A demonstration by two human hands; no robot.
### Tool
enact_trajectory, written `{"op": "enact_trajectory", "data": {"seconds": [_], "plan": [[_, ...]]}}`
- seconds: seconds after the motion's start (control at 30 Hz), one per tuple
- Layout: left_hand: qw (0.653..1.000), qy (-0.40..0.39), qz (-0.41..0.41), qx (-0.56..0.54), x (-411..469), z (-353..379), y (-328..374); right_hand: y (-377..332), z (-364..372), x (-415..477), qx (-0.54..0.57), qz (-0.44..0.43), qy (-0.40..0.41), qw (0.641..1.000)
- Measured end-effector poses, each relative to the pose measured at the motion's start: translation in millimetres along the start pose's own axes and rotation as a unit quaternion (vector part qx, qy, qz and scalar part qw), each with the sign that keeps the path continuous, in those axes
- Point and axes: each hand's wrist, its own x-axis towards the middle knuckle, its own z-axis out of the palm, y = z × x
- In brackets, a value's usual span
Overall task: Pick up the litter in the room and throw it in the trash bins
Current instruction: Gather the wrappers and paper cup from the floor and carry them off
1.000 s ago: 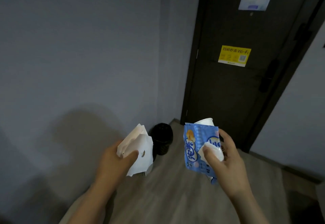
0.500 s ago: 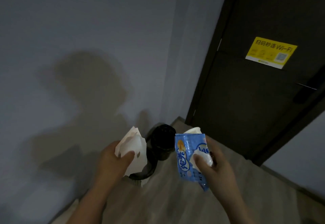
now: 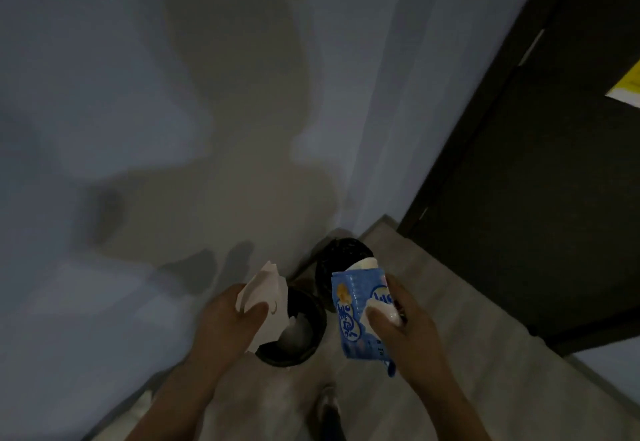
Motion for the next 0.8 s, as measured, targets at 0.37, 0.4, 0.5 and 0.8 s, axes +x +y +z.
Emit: {"op": "enact_trajectory", "data": {"seconds": [0.37, 0.4, 0.5, 0.8], "plan": [[0.980, -0.045, -0.164, 0.103, 120, 91, -32, 65, 13, 182, -0.088, 0.060, -0.167, 0.980], [0.977, -0.050, -0.179, 0.102, 128, 98, -40, 72, 17, 191, -0.095, 0.062, -0.179, 0.977], [0.968, -0.057, -0.221, 0.105, 149, 118, -69, 96, 33, 214, -0.091, 0.087, -0.207, 0.970], [0.948, -0.091, -0.278, 0.122, 222, 188, -164, 187, 90, 258, -0.085, 0.172, -0.185, 0.964]]}}
